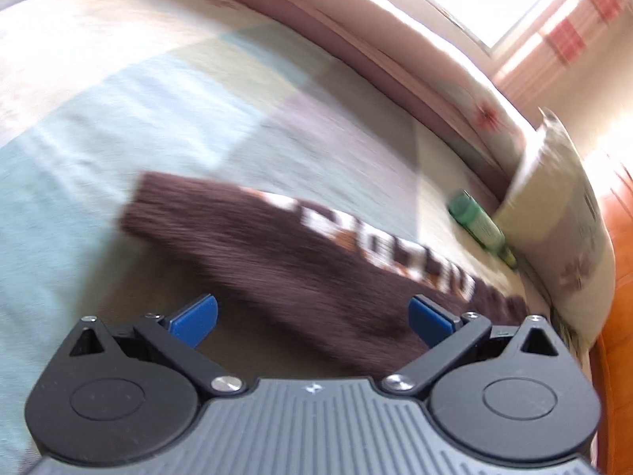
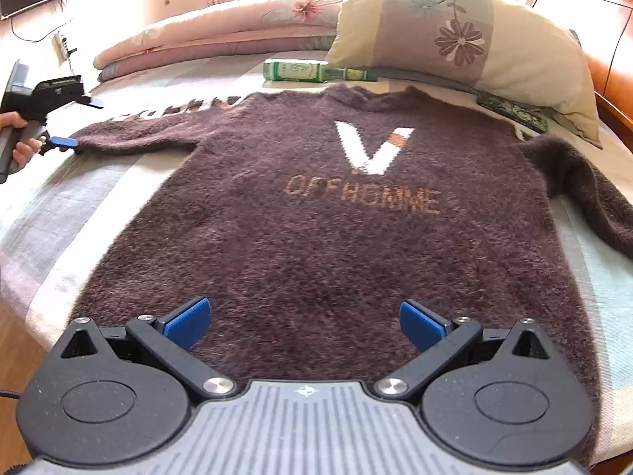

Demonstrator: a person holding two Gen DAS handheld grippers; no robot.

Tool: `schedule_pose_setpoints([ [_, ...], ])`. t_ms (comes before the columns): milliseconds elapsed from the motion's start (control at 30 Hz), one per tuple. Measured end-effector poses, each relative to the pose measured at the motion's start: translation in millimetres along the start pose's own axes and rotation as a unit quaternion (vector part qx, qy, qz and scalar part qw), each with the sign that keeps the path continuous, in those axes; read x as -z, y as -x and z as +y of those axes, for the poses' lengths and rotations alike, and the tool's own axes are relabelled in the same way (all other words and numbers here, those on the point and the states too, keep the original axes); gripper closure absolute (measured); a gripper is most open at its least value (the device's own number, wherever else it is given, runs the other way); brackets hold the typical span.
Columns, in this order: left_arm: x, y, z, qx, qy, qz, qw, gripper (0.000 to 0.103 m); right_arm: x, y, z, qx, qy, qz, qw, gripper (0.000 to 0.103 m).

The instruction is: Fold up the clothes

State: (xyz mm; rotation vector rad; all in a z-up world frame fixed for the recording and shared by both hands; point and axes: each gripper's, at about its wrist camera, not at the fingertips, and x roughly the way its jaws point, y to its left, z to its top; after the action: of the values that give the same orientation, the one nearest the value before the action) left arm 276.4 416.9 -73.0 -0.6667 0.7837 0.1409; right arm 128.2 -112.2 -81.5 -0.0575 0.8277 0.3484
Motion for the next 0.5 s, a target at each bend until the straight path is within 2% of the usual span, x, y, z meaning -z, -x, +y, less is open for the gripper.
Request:
schedule_pose_setpoints([
  [133, -5, -3, 25, 0.009, 0.032, 0.002, 0.9994, 0.001, -1, -2, 12, -0.002, 0.012, 0.007, 1.0, 0.0],
  [333, -14, -24, 36, 0.073, 0.071, 0.021, 0.9946, 0.001, -6, -7, 25, 0.001, 0.022, 0.011, 1.0, 0.0],
  [467, -20, -52, 37, 0.068, 0.074, 0.031, 0.9944, 0.001, -5, -16, 31, 0.002, 0.03, 0.025, 0.999, 0.0],
  [500, -22, -54, 38, 0.074, 0.082, 0.021, 0.9937, 0.001, -4, -17, 33, 0.002, 0.033, 0.029, 0.999, 0.0],
])
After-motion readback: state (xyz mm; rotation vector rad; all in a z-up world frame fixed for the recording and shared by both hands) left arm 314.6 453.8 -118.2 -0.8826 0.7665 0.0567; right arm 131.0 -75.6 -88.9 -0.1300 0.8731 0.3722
